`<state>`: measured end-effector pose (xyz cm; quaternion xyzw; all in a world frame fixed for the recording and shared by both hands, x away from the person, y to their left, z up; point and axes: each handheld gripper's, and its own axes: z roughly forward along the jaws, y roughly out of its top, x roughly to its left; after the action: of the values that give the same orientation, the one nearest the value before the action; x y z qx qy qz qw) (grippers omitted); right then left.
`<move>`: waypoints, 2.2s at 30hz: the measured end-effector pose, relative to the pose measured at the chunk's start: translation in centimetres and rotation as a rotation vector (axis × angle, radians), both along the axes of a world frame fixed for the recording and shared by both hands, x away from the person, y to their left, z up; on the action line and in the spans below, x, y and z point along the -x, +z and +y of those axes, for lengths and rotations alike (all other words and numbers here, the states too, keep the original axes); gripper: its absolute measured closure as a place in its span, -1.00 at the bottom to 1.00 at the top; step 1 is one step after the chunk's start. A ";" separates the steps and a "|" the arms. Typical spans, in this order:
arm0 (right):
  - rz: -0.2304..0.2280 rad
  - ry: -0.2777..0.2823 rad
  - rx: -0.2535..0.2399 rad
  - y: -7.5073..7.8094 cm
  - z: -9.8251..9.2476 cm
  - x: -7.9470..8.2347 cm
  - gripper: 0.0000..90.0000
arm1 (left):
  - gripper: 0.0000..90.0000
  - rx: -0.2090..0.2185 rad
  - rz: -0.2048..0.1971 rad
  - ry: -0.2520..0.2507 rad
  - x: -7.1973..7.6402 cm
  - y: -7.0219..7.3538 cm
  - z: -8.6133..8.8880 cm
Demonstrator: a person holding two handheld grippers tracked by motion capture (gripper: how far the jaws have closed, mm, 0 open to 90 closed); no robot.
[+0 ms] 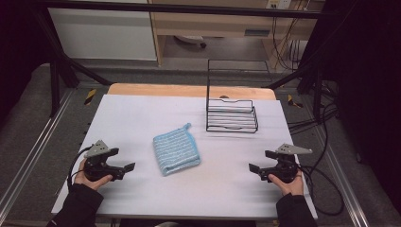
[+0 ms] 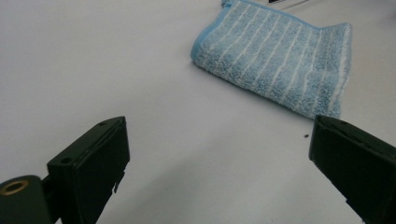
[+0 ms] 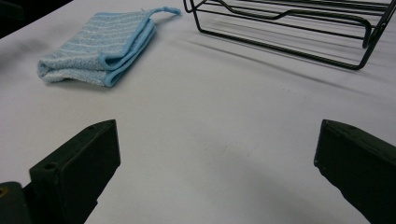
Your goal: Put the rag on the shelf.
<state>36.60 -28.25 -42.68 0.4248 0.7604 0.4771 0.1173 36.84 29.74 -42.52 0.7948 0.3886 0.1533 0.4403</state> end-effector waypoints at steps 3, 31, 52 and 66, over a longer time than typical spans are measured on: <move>0.000 -0.001 0.005 0.0 0.0 0.0 -0.98 | -0.88 0.000 0.001 0.004 -0.1 0.0 -0.1; 0.006 0.006 0.030 -0.2 1.3 0.0 -0.96 | -0.56 -0.019 0.010 -0.050 0.8 1.2 -5.9; 0.014 0.021 0.044 -0.4 2.1 -0.1 -0.95 | 0.36 -0.125 0.085 -0.152 0.5 -1.2 -12.9; 0.012 0.036 0.047 -0.4 2.6 -0.2 -0.94 | 0.84 -0.191 0.092 -0.120 0.1 -1.9 -13.9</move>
<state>36.82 -25.62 -43.05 0.4111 0.7795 0.4586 0.1141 36.69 15.87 -44.45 0.8612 0.3437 0.1262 0.3525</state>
